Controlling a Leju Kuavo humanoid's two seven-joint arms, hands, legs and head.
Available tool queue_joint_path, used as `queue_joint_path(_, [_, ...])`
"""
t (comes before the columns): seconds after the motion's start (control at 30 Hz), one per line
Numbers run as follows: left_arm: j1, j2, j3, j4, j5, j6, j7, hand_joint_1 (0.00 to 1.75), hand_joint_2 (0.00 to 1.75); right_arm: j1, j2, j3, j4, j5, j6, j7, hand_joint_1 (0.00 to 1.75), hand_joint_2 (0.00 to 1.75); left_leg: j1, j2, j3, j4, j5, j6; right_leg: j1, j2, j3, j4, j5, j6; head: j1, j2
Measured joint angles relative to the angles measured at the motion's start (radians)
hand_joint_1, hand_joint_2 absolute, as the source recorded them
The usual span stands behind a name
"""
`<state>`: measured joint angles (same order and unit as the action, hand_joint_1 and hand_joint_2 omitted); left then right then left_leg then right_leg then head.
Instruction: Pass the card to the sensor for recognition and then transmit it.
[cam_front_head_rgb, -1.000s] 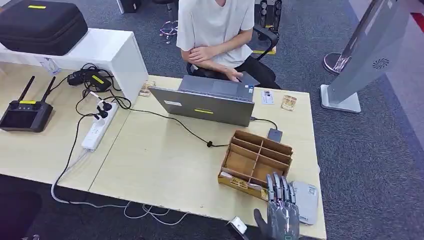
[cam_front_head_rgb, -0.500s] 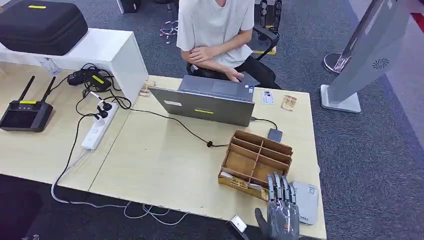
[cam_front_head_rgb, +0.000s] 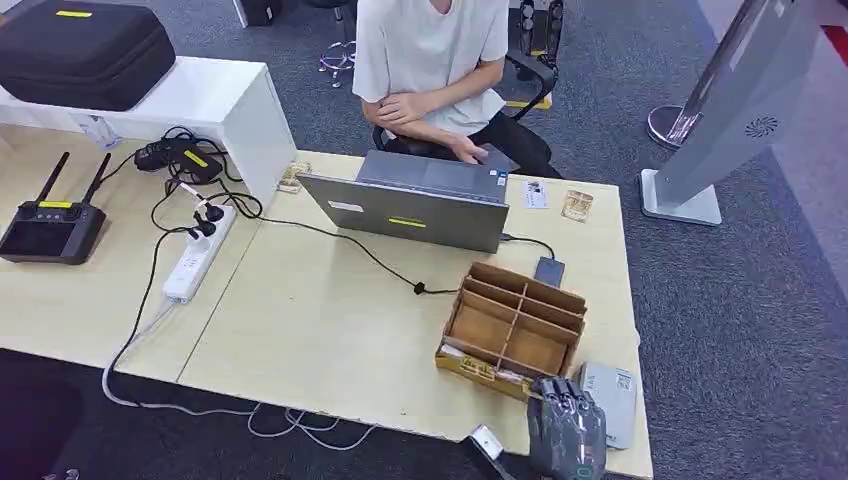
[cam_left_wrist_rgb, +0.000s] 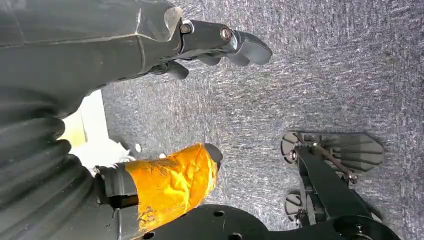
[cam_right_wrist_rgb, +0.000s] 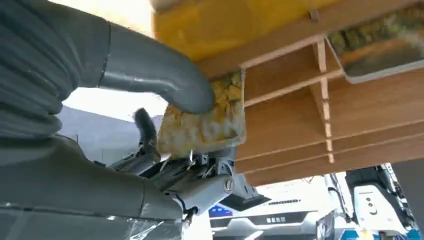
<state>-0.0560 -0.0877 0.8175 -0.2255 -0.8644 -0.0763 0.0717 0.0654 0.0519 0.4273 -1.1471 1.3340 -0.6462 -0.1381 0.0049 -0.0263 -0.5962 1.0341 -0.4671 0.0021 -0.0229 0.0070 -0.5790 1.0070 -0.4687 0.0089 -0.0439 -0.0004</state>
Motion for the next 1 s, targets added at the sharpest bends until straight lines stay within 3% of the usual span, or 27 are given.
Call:
queue_joint_path(0.53, [0.000,0.000,0.009,0.000,-0.006,0.001,-0.003,0.00,1.75,0.001,0.000,-0.037,0.000,-0.021,0.000,-0.018,1.75,1.75,0.000,0.000,0.000,0.000,0.000,0.000,0.000,0.000,0.000,0.000,0.000,0.000,0.000,0.000])
queue_joint_path(0.63, [0.000,0.000,0.011,0.000,-0.003,0.024,-0.055,0.00,1.75,0.008,0.000,-0.058,-0.007,-0.079,0.006,-0.060,1.75,1.75,0.000,0.000,0.000,0.000,0.000,0.000,0.000,0.000,0.000,0.000,0.000,0.000,0.000,0.000])
queue_joint_path(0.73, [-0.001,0.001,0.017,0.000,-0.010,0.026,-0.061,0.00,1.75,0.014,0.011,-0.105,-0.034,-0.152,0.053,-0.146,1.75,1.75,0.000,0.000,0.000,0.000,0.000,0.000,0.000,0.000,0.000,0.000,0.000,0.000,0.000,0.000])
queue_joint_path(0.9, [-0.001,0.001,0.020,0.000,-0.020,0.023,-0.059,0.00,1.75,0.007,0.033,-0.166,-0.089,-0.180,0.131,-0.192,1.75,1.75,0.000,0.000,0.000,0.000,0.000,0.000,0.000,0.000,0.000,0.000,0.000,0.000,0.000,0.000])
queue_joint_path(1.0, [-0.001,0.002,0.025,0.000,-0.041,0.012,-0.046,0.00,1.75,-0.017,0.059,-0.198,-0.157,-0.249,0.252,-0.237,1.75,1.75,0.000,0.001,0.000,0.000,0.001,-0.001,0.000,0.002,-0.001,0.001,0.001,-0.001,-0.001,0.000])
